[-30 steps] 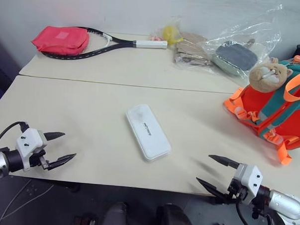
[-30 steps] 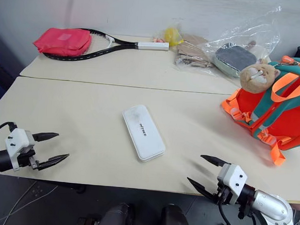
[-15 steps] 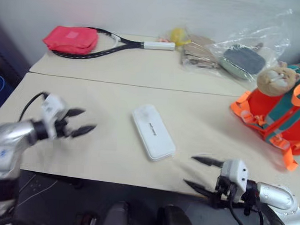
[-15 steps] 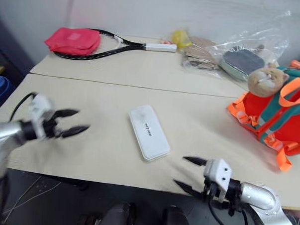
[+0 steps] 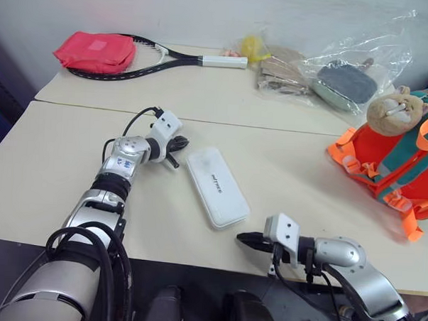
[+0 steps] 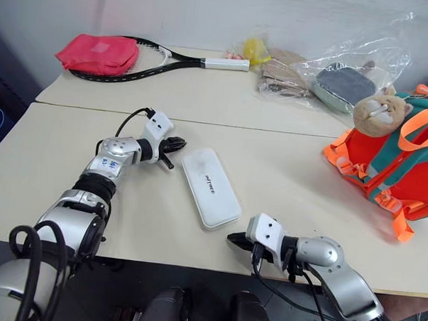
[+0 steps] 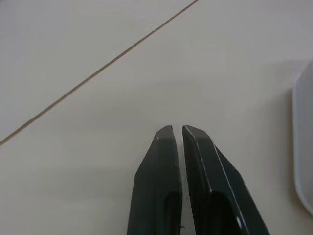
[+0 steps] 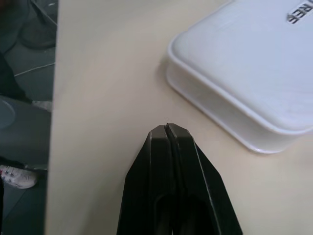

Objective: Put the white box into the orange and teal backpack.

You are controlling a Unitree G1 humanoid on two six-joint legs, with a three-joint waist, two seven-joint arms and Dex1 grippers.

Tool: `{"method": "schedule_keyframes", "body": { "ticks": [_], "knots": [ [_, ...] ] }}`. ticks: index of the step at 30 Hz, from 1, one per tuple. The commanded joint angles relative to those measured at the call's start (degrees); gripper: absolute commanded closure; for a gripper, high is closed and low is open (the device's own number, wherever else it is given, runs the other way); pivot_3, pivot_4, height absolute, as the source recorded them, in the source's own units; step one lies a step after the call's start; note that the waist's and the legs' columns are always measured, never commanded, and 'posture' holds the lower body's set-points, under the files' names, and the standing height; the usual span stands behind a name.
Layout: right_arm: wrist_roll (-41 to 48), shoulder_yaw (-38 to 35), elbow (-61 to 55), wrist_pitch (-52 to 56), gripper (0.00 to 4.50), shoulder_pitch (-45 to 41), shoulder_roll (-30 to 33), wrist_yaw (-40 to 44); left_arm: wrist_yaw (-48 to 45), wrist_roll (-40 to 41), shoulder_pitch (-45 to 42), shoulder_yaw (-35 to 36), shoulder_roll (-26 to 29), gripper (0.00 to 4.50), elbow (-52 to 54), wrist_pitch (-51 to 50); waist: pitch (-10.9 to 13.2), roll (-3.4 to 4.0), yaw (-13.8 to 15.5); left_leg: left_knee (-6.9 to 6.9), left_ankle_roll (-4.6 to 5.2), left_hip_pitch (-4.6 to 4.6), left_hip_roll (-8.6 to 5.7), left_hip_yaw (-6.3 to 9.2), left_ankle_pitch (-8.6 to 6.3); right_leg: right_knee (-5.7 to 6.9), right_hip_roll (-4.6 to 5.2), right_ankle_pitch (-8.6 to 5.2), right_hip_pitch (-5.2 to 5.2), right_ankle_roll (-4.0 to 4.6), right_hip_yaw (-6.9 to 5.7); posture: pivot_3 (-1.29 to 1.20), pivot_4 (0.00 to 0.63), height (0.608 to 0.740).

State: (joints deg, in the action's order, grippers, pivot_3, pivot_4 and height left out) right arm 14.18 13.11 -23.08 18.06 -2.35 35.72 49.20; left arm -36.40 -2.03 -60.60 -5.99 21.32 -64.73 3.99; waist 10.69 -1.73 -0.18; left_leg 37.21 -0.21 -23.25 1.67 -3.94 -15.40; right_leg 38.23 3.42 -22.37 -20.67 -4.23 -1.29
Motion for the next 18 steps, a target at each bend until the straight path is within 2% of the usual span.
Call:
{"method": "schedule_keyframes", "body": {
  "ticks": [1, 7, 10, 13, 18],
  "knots": [
    [-0.3, -0.9, -0.2, 0.3, 4.50, -1.1, -1.1, -1.7, -4.7, 1.1, -2.0, 1.5, -1.5, 4.17, -1.4, 4.0, 0.0, 0.00, 0.1, 0.01, 0.00, 0.00, 0.00, 0.00, 0.00, -0.01, 0.00, 0.00, 0.00, 0.00, -0.02, 0.00, 0.150, 0.740],
    [-0.9, -2.1, 2.5, 0.5, 4.50, -3.4, -1.4, -2.4, -15.0, -0.1, -0.5, -0.1, -2.6, 4.17, -0.8, 6.0, 0.0, 0.00, -0.1, 0.05, 0.00, 0.01, -0.02, 0.00, 0.00, 0.01, 0.00, 0.00, 0.04, 0.00, -0.03, 0.00, 0.150, 0.740],
    [-0.7, -4.5, 4.3, 0.1, 4.50, -4.8, 0.7, -1.2, -20.8, -0.9, 1.9, -1.6, -1.4, 4.17, 1.4, 6.3, 0.0, 0.00, -0.1, 0.05, 0.00, 0.03, -0.01, -0.02, 0.01, 0.04, -0.01, 0.00, 0.04, 0.00, -0.02, 0.00, 0.150, 0.740],
    [-0.5, -7.5, 7.2, -1.0, 4.50, -6.3, 3.3, 0.2, -24.8, 1.0, 4.9, -0.6, 0.5, 4.17, 6.4, 3.7, 0.0, 0.00, 0.0, 0.10, 0.03, 0.05, -0.04, -0.01, 0.01, 0.07, 0.02, 0.00, 0.09, 0.00, 0.00, 0.00, 0.150, 0.740],
    [-0.5, -10.2, 11.4, -2.4, 4.50, -8.5, 5.6, 2.7, -27.5, 3.4, 13.7, -0.1, 4.3, 4.17, 22.4, -2.4, 0.0, 0.01, 0.0, 0.11, 0.05, 0.05, -0.02, 0.06, 0.00, 0.11, 0.03, 0.00, 0.09, 0.00, -0.02, 0.00, 0.150, 0.740]
  ]
}}
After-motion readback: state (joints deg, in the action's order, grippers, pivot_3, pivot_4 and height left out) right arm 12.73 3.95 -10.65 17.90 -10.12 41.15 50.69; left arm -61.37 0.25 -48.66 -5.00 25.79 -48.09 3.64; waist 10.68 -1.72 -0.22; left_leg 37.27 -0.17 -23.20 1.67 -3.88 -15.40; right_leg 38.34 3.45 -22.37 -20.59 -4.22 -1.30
